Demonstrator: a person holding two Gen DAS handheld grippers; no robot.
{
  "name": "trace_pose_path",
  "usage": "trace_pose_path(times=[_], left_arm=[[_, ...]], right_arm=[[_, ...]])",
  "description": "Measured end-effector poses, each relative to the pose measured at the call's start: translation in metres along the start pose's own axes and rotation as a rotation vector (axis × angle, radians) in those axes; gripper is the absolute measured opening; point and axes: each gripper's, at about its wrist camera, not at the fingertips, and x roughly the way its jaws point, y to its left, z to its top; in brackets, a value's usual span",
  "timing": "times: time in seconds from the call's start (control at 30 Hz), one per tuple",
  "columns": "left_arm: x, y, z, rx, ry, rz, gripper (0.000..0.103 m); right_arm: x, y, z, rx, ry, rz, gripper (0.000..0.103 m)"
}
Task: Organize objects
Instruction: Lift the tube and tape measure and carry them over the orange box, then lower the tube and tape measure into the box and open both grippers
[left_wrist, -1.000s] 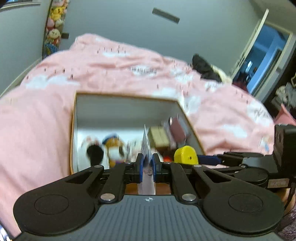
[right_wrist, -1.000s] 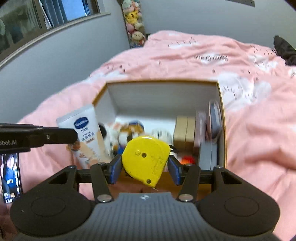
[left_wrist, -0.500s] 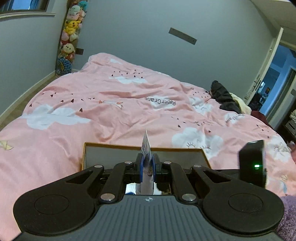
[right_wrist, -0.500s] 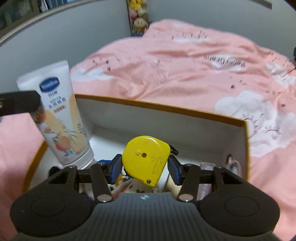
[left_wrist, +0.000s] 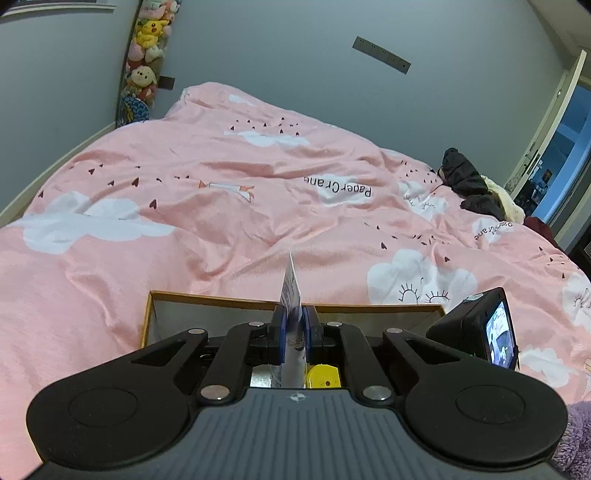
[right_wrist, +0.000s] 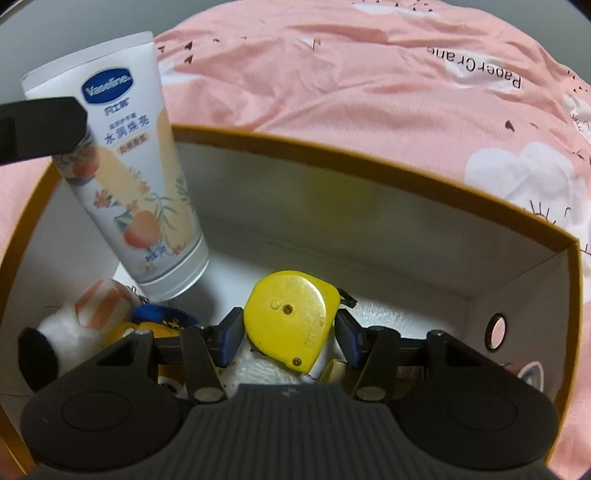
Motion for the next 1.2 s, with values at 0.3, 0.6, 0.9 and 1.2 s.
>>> trace_pose_path(times=[0.3,0.6,0.9,1.2], left_arm=[[0.012,-0.009,-0.007,0.031,0.02,0.005,0.01],[0.01,-0.03,-0.007,0.087,-0.021,-0.102,0.01],[0.042,-0.071,-0.009,0.142,0.012,-0.163,0.01],[0.053,-0.096,-0.02,0.213,0.025,-0.128,0.01]], right_arm=[[-0.016,0.003,-0.004,-0.047,-0.048,-0.02,0.063],[-0.088,-0.014,-0.037,0.011,-0.201,-0.091,0.063],[-0.115,-0.044,-0.063,0.158,-0.275,-0.092,0.061],[-0.114,-0.047,-0.073,0.162,-0.302,-0.072,0.061]])
